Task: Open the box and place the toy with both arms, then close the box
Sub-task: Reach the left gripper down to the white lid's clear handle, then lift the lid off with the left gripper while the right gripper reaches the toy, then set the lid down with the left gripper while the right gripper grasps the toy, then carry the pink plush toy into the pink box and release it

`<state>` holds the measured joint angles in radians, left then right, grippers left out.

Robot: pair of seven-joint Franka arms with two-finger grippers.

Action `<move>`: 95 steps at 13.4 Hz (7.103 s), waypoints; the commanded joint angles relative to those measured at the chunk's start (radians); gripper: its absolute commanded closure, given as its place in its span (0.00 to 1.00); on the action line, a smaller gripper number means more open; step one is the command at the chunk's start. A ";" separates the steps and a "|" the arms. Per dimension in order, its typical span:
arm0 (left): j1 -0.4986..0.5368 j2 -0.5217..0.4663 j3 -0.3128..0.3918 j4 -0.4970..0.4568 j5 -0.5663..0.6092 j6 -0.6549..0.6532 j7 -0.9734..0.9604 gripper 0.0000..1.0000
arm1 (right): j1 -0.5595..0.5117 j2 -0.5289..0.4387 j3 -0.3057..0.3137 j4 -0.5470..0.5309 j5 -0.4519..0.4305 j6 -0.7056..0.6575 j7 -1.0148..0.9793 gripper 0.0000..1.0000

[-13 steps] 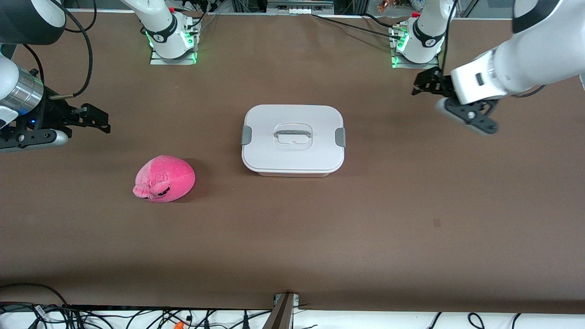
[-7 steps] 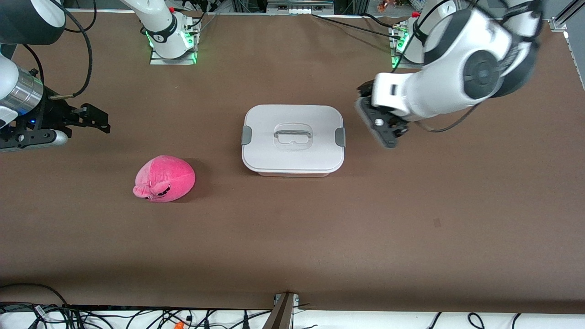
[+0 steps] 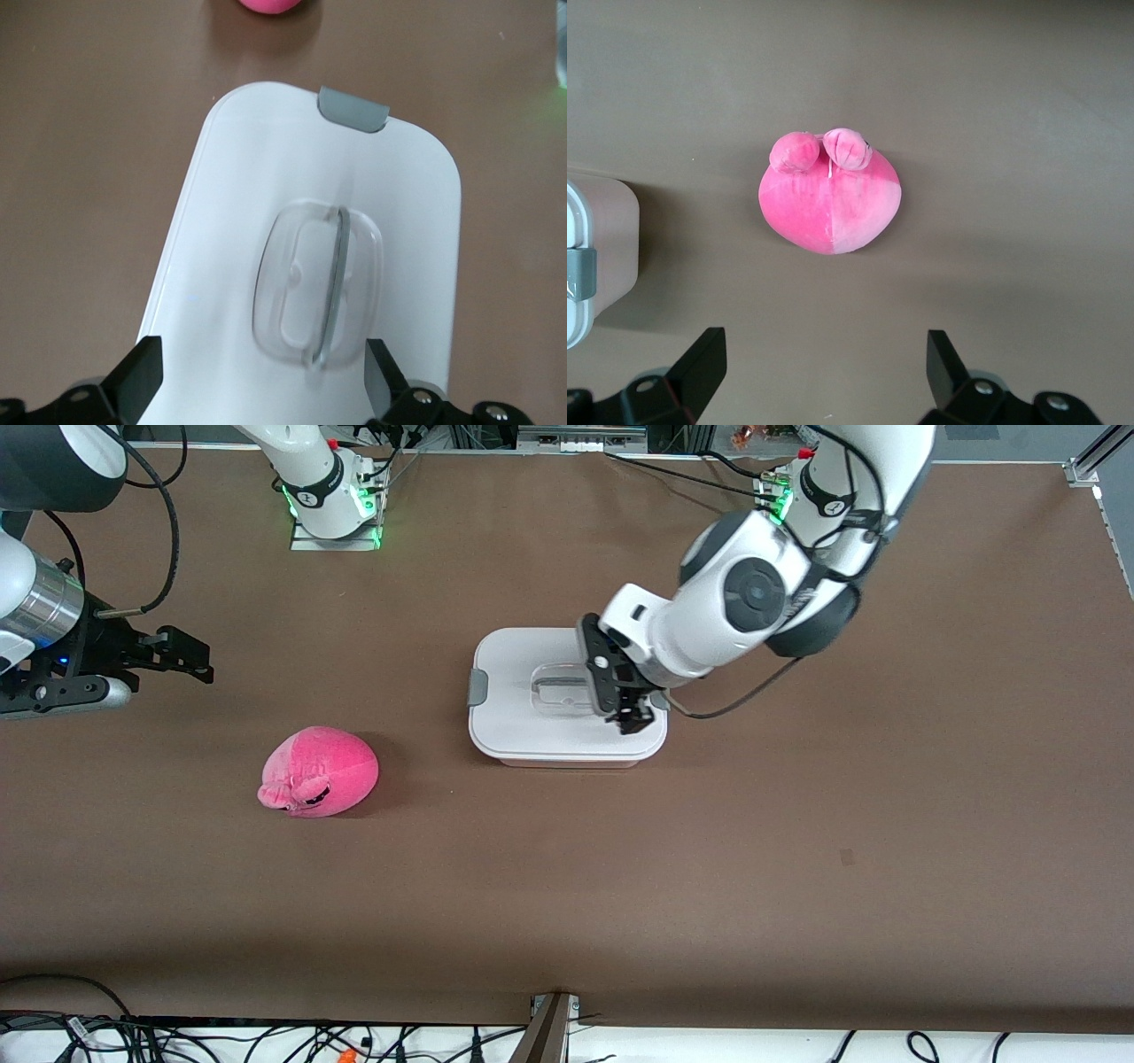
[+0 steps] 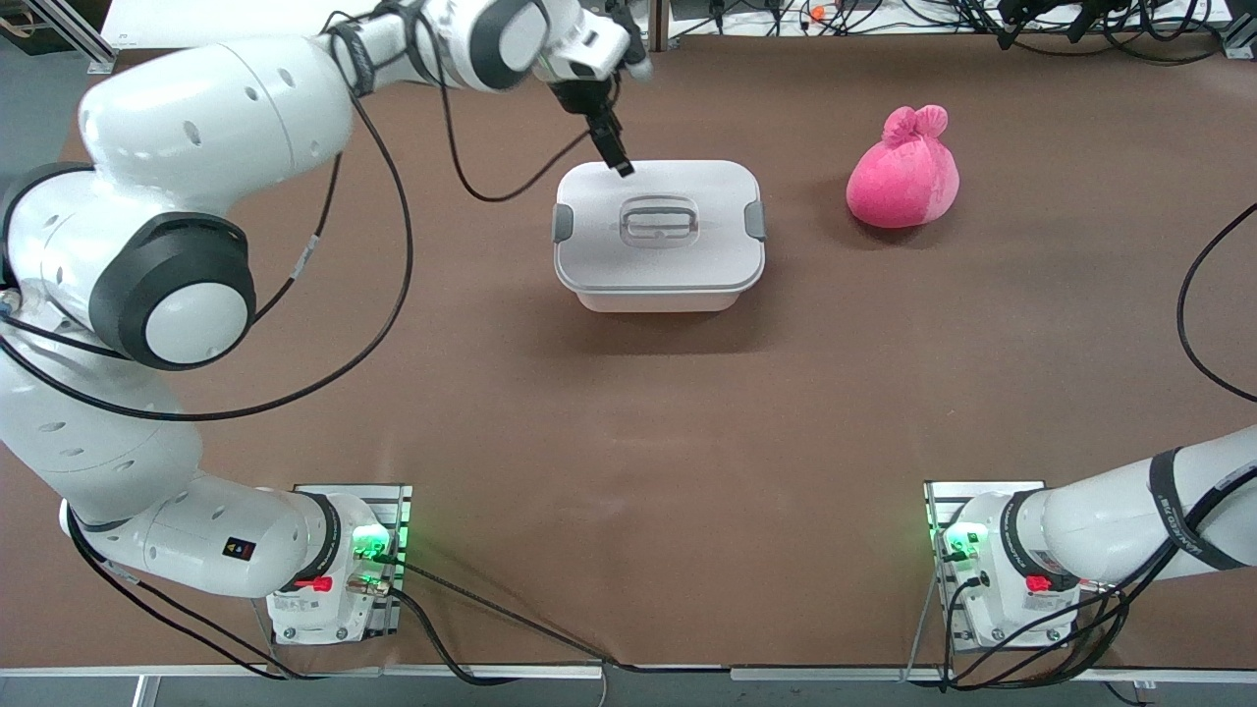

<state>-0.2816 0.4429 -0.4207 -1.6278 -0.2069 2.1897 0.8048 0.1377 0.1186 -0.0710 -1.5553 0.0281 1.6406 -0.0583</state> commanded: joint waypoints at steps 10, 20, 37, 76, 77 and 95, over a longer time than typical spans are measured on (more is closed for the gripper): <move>0.004 -0.012 -0.081 -0.214 0.133 0.252 0.033 1.00 | -0.012 -0.005 0.008 0.001 -0.011 -0.005 -0.014 0.00; 0.047 -0.093 -0.138 -0.201 0.133 0.144 0.028 1.00 | 0.008 0.000 0.017 0.015 -0.083 0.022 -0.017 0.00; 0.193 -0.228 0.327 0.036 0.132 -0.470 0.609 1.00 | 0.017 0.084 0.036 -0.402 -0.013 0.554 0.001 0.00; 0.219 -0.072 0.571 0.019 0.222 -0.223 0.965 1.00 | 0.497 0.318 0.194 0.127 -0.197 0.263 -0.311 1.00; 0.219 -0.072 0.571 0.019 0.222 -0.223 0.965 1.00 | 0.514 0.355 0.195 0.168 -0.207 0.242 -0.317 1.00; 0.217 -0.069 0.570 0.019 0.222 -0.222 0.962 1.00 | 0.643 0.570 0.192 0.212 -0.332 0.313 -0.290 0.00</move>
<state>-0.0609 0.3743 0.1459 -1.6163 -0.0047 1.9633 1.7385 0.7636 0.6674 0.1329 -1.3788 -0.2874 1.9259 -0.3874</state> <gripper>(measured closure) 0.925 0.665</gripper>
